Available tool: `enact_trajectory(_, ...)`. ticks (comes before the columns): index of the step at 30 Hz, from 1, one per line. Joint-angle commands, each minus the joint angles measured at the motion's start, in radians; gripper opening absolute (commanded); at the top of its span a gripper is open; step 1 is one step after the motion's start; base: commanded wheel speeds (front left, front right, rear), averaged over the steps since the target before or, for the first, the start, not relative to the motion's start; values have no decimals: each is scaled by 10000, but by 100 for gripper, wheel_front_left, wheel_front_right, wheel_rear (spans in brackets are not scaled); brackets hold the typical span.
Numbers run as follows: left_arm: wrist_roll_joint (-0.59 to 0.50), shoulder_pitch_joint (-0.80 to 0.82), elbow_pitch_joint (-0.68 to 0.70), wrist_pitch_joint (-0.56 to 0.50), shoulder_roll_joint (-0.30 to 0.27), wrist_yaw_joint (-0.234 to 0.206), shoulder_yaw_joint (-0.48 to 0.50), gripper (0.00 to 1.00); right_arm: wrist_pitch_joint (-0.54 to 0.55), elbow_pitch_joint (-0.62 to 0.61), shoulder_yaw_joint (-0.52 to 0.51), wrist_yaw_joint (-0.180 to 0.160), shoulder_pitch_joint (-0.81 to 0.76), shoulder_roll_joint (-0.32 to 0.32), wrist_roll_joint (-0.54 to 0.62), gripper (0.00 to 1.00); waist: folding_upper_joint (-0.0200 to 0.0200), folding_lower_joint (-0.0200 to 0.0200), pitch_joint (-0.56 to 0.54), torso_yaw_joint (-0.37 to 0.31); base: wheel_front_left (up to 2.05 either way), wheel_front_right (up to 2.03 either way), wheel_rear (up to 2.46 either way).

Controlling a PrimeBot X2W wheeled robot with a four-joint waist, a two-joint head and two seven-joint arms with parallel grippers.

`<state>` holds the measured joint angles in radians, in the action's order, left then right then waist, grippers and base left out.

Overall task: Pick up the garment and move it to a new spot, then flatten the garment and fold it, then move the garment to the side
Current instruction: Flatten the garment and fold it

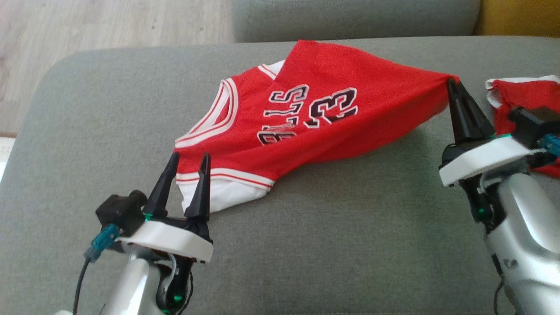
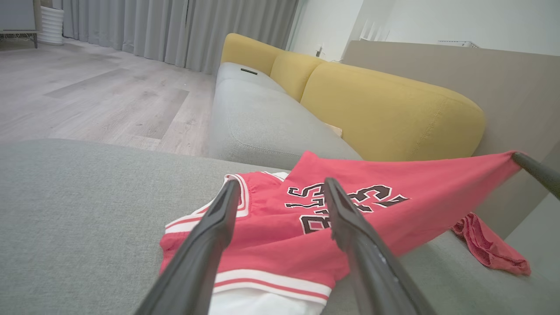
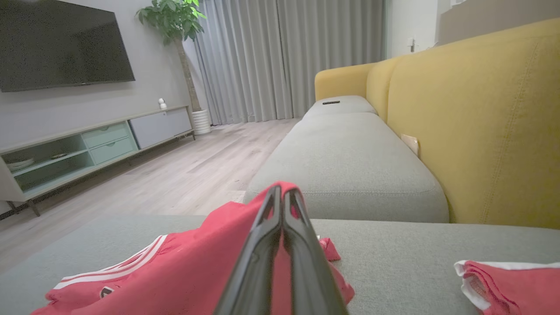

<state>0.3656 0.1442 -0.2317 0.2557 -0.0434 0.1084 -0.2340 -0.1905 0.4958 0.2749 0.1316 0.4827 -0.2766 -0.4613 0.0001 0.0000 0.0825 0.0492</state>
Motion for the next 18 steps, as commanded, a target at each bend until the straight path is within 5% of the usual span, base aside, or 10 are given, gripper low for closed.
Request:
enact_trajectory(1, 87, 275, 386, 61, -68, -59, 384, 100, 208, -808, -25, -9, 22, -178, 109, 0, -1, 0, -130, -119, 0, 0, 0)
enact_trajectory(9, 161, 428, 487, 61, -68, -43, 145, 100, 2050, -3138, -796, -9, -570, -417, 964, 0, -1, 0, 265, 301, 0, 0, 0)
enact_trajectory(18, 206, 764, 359, 61, -68, -3, -91, 100, 3241, -1512, -1257, -9, 265, -295, 2013, 0, -1, 0, 751, 1033, 0, 0, 0)
